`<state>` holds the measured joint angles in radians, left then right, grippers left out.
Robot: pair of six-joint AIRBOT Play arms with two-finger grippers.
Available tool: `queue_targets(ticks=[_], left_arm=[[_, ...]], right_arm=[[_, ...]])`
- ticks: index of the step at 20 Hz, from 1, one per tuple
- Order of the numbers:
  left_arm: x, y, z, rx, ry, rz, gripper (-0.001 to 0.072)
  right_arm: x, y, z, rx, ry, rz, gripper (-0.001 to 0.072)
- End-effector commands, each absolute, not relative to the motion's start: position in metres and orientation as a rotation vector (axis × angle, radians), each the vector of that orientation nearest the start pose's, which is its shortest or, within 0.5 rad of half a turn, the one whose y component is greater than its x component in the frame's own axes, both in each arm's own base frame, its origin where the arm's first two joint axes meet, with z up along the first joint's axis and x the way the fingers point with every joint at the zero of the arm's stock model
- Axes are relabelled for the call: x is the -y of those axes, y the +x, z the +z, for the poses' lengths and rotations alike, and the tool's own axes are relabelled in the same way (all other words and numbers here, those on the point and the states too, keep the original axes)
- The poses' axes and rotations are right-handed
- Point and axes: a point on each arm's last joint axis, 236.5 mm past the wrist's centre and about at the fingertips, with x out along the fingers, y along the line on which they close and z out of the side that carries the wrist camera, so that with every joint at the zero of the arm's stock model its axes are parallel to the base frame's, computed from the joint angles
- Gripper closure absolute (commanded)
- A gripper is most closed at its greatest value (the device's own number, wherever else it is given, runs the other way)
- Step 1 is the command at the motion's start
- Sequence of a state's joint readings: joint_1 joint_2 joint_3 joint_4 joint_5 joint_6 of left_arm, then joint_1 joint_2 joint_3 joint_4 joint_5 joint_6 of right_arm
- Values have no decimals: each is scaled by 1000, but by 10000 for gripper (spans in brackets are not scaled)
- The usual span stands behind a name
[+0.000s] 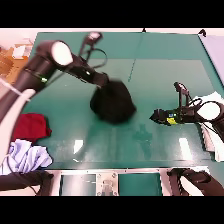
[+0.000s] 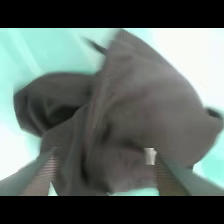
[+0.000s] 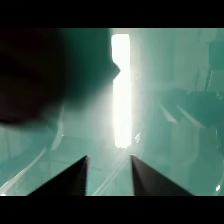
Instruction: Fold the shirts.
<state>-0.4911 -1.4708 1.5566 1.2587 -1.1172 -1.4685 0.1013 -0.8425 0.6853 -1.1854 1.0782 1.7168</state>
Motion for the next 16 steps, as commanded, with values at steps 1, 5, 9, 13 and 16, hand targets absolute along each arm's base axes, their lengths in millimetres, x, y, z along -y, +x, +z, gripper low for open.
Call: queue_targets(ticks=[1,5,9,13,16], left_arm=[[282,402,67,-1120,59,-654,-13],[196,405,74,-1287,8,-532,-13],[160,377,21,-1484,-121,-480,-13],[202,359,-36,-1475,-339,-569,-11],[217,378,-54,-1343,-488,-551,-10]], right_arm=[[-99,264,5,-1283,445,163,310],[-102,260,-1,-1301,467,167,195],[-161,285,5,-1199,568,365,196],[-216,305,-2,-1195,533,537,199],[-237,313,-16,-1247,493,575,209]])
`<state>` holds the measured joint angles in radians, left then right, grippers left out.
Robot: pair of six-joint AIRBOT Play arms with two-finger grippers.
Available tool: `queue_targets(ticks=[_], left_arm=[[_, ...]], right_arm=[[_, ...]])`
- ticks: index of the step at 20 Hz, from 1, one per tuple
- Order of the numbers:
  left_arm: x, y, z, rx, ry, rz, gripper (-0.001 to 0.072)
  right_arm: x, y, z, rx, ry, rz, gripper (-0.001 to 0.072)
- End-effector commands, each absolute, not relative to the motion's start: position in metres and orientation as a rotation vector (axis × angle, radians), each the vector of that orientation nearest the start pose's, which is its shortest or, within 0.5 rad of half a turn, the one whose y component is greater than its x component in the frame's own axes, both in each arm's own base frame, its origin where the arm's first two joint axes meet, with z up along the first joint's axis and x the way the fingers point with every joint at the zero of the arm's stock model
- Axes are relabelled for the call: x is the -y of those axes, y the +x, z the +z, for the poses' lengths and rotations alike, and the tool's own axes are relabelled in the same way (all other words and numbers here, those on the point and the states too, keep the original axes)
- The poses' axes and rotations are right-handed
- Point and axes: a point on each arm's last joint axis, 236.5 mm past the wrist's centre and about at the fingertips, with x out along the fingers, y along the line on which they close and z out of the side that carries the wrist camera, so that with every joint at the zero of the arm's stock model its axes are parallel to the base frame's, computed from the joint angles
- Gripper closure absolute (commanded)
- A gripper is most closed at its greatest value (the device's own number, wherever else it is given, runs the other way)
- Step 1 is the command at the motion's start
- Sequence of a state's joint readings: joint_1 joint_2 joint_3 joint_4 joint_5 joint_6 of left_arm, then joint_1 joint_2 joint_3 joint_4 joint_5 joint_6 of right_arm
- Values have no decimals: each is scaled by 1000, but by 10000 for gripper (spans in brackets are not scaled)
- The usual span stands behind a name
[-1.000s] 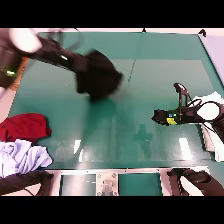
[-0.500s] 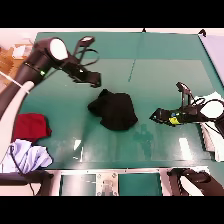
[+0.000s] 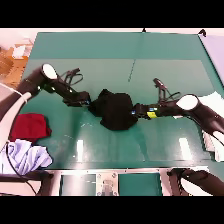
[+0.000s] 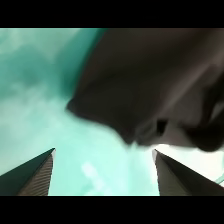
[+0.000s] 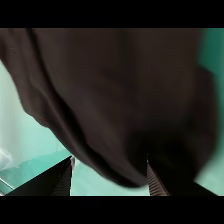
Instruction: Fold the shirts.
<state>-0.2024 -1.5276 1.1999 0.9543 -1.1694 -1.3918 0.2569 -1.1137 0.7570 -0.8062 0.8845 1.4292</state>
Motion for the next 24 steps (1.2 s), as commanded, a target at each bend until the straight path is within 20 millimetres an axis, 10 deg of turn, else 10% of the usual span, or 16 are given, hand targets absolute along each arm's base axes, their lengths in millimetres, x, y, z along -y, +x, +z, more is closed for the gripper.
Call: queue_targets(ticks=[1,3,6,13,19,24], left_arm=[[220,382,-55,-1312,-516,-549,-10],[228,387,-54,-1278,-557,-580,31],[237,382,-58,-1272,-513,-636,656],[234,379,-60,-1265,-444,-675,685],[235,376,-60,-1275,-446,-684,685],[237,372,-59,-1291,-445,-698,686]], right_arm=[[-239,311,-24,-1268,489,573,210],[-229,306,-40,-1313,429,558,229],[-205,296,-40,-1381,418,544,229],[-136,261,-71,-1515,491,378,224],[-190,270,-107,-1446,605,391,226],[-228,310,-91,-1349,649,483,235]])
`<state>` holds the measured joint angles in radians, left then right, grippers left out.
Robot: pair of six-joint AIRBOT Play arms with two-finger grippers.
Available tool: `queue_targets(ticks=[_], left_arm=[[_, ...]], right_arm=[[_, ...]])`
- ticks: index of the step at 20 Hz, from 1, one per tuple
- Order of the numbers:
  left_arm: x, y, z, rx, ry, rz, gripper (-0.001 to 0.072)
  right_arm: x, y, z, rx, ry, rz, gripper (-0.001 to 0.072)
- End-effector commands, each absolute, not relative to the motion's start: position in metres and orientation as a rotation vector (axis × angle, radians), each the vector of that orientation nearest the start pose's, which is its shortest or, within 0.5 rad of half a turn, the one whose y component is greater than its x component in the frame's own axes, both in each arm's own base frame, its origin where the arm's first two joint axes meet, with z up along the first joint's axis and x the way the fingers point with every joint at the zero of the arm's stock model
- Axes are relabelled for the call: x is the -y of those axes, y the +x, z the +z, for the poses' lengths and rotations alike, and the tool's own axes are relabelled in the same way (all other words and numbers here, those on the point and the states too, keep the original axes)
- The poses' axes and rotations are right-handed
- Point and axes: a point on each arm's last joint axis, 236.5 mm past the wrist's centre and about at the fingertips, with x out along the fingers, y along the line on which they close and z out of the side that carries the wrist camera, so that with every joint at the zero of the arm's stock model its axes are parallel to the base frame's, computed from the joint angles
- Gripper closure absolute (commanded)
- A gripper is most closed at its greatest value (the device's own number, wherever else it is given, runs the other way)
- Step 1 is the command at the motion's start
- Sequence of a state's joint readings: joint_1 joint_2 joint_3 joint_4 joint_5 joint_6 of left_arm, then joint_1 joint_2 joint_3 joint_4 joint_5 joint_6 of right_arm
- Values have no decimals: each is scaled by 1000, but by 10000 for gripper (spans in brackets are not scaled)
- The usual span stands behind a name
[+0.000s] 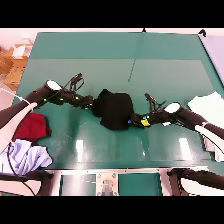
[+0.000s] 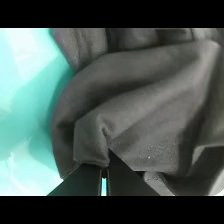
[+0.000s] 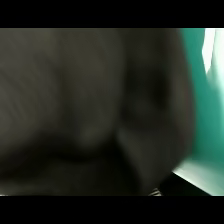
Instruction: Fold the shirts.
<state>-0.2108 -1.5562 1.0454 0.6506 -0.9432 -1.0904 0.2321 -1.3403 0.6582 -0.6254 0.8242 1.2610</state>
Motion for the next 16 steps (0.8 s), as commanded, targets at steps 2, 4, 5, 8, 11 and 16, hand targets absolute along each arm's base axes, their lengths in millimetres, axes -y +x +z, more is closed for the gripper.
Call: queue_targets(ticks=[2,4,5,8,11,16], left_arm=[[237,371,-59,-1285,-433,-708,686],[236,375,-51,-1261,-400,-722,687],[234,381,-37,-1225,-357,-734,687],[214,414,46,-1038,-157,-700,687],[169,433,166,-800,54,-544,687],[137,388,346,-442,125,-457,687]], right_arm=[[-230,323,-83,-1316,639,497,610],[-232,326,-70,-1308,626,550,689],[-230,329,-57,-1305,626,588,690],[-201,352,20,-1225,629,695,690],[-143,375,145,-971,566,728,691],[-78,350,305,-637,388,636,690]])
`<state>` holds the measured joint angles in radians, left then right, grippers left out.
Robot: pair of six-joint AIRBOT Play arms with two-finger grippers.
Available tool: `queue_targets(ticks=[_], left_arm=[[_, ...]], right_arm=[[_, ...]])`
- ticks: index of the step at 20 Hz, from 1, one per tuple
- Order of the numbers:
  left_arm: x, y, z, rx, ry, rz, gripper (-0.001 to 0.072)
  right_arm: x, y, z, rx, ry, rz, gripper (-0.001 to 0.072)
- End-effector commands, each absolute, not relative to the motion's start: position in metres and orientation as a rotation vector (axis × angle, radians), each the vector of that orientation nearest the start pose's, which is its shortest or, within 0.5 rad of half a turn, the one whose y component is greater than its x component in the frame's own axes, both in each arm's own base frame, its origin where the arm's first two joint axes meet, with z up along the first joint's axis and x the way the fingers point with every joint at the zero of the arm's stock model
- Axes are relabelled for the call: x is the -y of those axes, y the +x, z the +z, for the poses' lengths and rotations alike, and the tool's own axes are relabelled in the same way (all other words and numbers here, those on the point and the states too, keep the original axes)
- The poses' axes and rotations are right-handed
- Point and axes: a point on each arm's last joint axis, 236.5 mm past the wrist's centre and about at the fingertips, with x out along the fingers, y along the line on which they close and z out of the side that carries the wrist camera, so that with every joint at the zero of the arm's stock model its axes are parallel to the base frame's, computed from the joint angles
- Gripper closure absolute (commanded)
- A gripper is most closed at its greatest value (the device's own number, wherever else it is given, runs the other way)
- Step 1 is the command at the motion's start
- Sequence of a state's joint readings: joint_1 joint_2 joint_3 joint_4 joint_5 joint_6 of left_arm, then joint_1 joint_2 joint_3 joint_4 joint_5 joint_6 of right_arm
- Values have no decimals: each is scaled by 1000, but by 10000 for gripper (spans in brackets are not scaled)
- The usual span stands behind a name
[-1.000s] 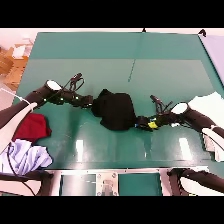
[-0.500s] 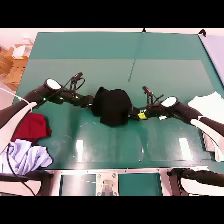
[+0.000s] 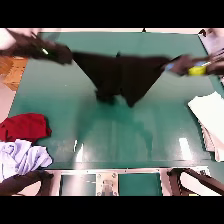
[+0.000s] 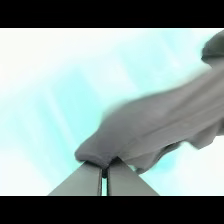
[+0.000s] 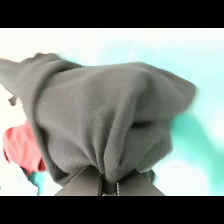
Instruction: Fold the shirts.
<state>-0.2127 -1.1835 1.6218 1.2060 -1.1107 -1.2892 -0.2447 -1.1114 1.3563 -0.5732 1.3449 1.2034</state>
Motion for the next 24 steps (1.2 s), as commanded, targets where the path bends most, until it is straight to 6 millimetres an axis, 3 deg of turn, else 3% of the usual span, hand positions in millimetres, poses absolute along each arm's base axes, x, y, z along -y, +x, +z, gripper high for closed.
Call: queue_targets(ticks=[1,3,5,6,8,11,13,16,18,19,20,21,22,24], left_arm=[[134,375,374,-375,125,-454,687],[119,350,424,-260,128,-410,687],[107,330,450,-213,111,-372,687],[107,323,450,-224,113,-378,687],[108,324,427,-313,123,-389,686],[126,343,361,-494,102,-447,686],[147,358,294,-650,61,-518,686],[177,378,174,-835,-35,-606,686],[182,387,93,-929,-81,-594,686],[182,389,56,-980,-103,-579,686],[182,390,27,-1023,-121,-568,686],[182,391,3,-1065,-130,-559,686],[183,392,-14,-1102,-142,-553,686],[185,397,-29,-1119,-166,-543,686]], right_arm=[[-76,340,327,-587,342,626,690],[-76,320,358,-514,271,608,690],[-79,305,367,-489,233,592,690],[-84,299,364,-499,231,606,690],[-96,294,347,-540,254,642,690],[-120,293,282,-707,352,726,689],[-142,297,218,-835,453,756,688],[-165,306,94,-973,589,654,688],[-162,304,11,-1056,646,503,688],[-155,302,-20,-1092,663,434,689],[-147,300,-43,-1125,678,378,688],[-140,302,-55,-1144,685,353,688],[-132,307,-59,-1147,700,328,688],[-107,327,-49,-1093,733,274,686]])
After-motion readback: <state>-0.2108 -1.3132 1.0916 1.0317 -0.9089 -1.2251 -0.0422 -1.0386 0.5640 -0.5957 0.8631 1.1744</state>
